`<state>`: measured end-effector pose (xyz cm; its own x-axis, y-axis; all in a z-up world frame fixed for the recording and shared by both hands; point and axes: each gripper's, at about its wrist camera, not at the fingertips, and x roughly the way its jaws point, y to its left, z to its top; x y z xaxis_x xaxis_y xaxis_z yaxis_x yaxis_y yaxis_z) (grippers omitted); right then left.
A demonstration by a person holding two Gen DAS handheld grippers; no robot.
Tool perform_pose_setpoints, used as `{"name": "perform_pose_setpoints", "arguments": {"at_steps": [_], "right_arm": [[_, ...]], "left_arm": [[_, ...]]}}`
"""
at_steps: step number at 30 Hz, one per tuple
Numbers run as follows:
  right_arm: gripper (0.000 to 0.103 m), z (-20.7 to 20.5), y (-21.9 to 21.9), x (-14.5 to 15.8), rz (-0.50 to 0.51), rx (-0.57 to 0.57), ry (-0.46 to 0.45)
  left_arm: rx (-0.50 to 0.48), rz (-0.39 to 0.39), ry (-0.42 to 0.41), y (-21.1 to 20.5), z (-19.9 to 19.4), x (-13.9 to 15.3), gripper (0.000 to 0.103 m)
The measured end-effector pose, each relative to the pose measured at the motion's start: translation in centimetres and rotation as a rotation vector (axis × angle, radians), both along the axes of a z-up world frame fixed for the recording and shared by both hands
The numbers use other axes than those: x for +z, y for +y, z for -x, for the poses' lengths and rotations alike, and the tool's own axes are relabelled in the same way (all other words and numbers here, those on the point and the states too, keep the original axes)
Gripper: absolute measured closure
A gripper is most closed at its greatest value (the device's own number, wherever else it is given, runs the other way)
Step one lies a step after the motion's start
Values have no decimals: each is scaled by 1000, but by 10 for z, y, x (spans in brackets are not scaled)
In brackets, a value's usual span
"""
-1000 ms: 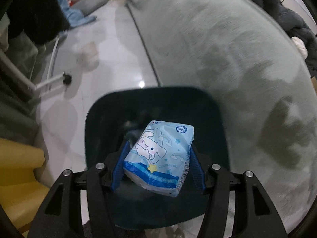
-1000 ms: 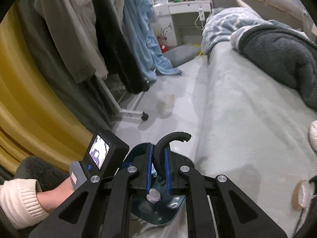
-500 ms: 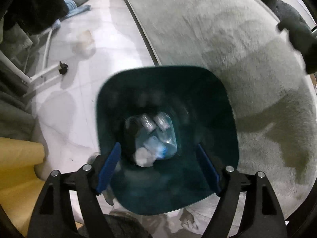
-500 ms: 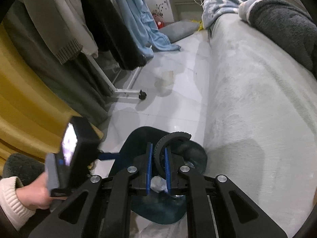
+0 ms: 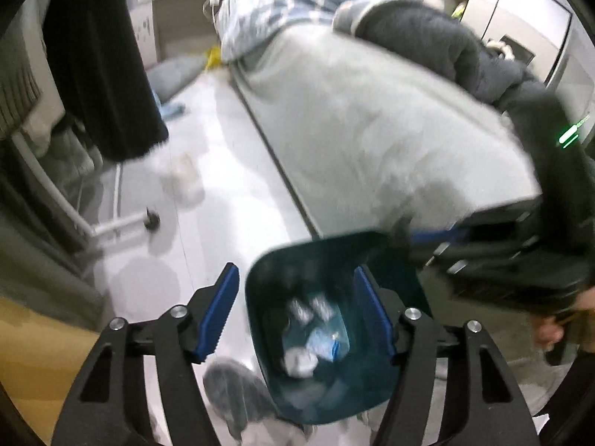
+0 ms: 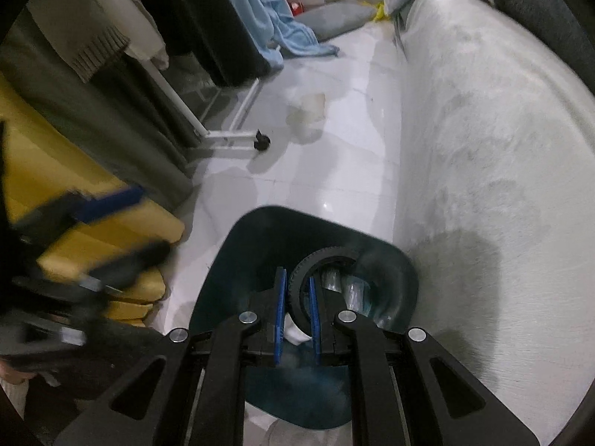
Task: Collect trash
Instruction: 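Move both grippers back toward the tape core and black package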
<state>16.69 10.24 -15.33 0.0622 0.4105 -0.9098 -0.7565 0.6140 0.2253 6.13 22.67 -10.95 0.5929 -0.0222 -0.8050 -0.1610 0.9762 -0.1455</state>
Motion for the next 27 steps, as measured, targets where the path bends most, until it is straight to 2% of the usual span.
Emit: {"name": "perform_pose_setpoints", "arguments": {"at_steps": [5, 11, 12, 13, 14, 19, 27], "right_arm": [[91, 1, 5, -17, 26, 2, 20], [89, 11, 6, -37, 82, 21, 48], [79, 13, 6, -39, 83, 24, 55], [59, 15, 6, -40, 81, 24, 63], [52, 16, 5, -40, 78, 23, 69], [51, 22, 0, -25, 58, 36, 69], [45, 24, -12, 16, -39, 54, 38]], "left_arm": [[-8, -8, -101, 6, 5, 29, 45], [-1, -16, -194, 12, 11, 59, 45], [-7, -13, -206, 12, 11, 62, 45], [-12, -7, -215, 12, 12, 63, 45], [-20, 4, -225, 11, 12, 66, 45], [-44, 0, -273, 1, 11, 86, 46], [-70, -15, -326, -21, 1, 112, 45]]}}
